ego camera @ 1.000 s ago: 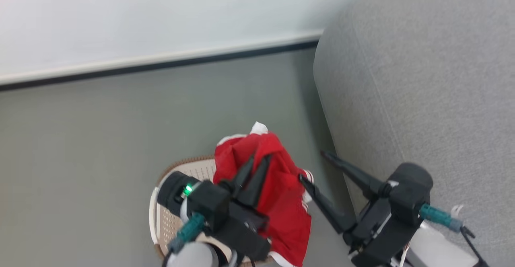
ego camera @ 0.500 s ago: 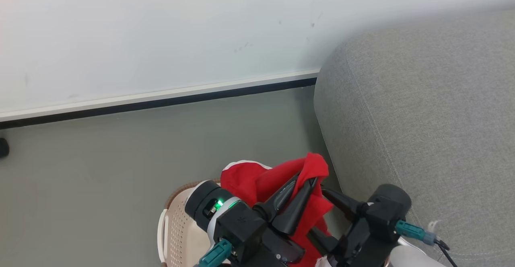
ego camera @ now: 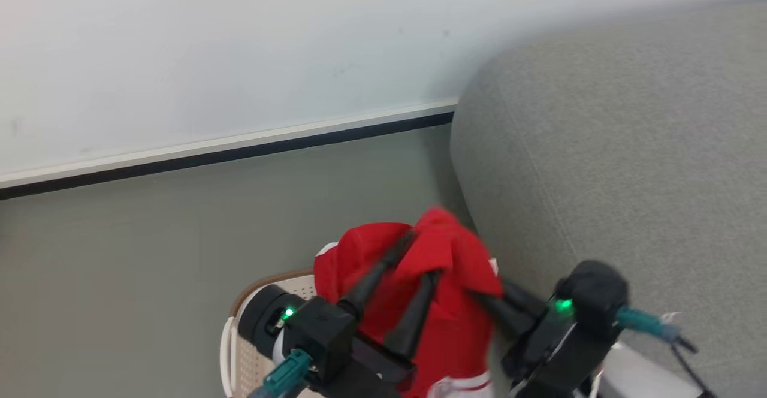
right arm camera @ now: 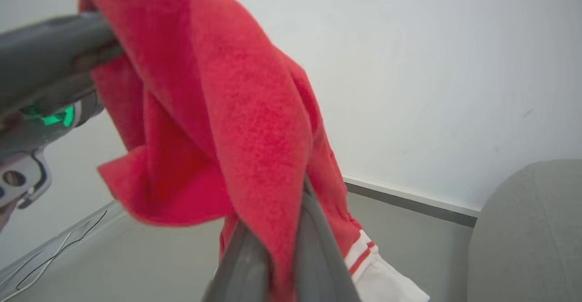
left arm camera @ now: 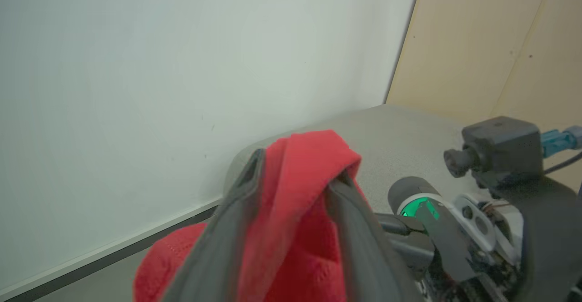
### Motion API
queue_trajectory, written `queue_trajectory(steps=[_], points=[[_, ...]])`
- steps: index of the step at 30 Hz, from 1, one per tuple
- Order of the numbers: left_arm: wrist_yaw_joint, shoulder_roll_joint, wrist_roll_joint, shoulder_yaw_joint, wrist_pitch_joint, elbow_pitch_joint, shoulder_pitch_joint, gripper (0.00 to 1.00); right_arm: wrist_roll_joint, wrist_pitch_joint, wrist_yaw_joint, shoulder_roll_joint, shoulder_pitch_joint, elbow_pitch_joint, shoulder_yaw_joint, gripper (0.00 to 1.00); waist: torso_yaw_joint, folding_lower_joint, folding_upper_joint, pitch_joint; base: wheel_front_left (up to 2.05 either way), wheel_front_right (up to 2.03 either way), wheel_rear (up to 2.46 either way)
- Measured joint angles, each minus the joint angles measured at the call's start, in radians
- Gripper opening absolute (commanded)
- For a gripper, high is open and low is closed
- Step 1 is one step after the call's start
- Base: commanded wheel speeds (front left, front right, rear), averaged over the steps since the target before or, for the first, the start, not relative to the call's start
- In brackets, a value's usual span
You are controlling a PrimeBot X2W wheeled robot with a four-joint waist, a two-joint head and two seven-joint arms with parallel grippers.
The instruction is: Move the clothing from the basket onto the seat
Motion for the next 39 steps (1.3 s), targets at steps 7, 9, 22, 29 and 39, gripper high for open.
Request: queue_trajectory(steps=[7, 9, 22, 29, 39], points=[[0.024, 0.009, -0.026, 0.038, -0.002, 0.032, 0.043, 1.0, 0.022, 0.0, -0.008, -0.033, 0.021, -0.026, -0.105, 0.0, -0.07, 0.0, 0.0001, 0.008, 0.0, 0.0, 0.0], [0.029, 0.004, -0.034, 0.04, -0.006, 0.039, 0.045, 1.0, 0.025, 0.0, -0.014, -0.038, 0.031, -0.03, -0.118, 0.0, -0.082, 0.0, 0.0002, 0.009, 0.0, 0.0, 0.0], [0.049, -0.016, -0.024, -0.016, -0.026, 0.072, 0.058, 1.0, 0.174, 0.0, -0.035, -0.105, 0.056, -0.013, -0.374, 0.0, -0.251, -0.0001, 0.0001, 0.052, 0.0, 0.0, 0.0], [0.057, -0.023, -0.01, -0.064, -0.016, 0.11, 0.012, 1.0, 0.349, 0.0, -0.028, -0.128, -0.132, 0.183, -0.609, 0.0, -0.286, 0.0001, 0.0002, 0.14, 0.0, 0.0, 0.0], [0.067, -0.023, 0.046, -0.095, 0.02, 0.118, -0.019, 1.0, 0.45, 0.0, -0.029, -0.276, -0.389, 0.529, -0.807, 0.0, -0.252, 0.0002, 0.0002, 0.29, 0.0, 0.0, 0.0]])
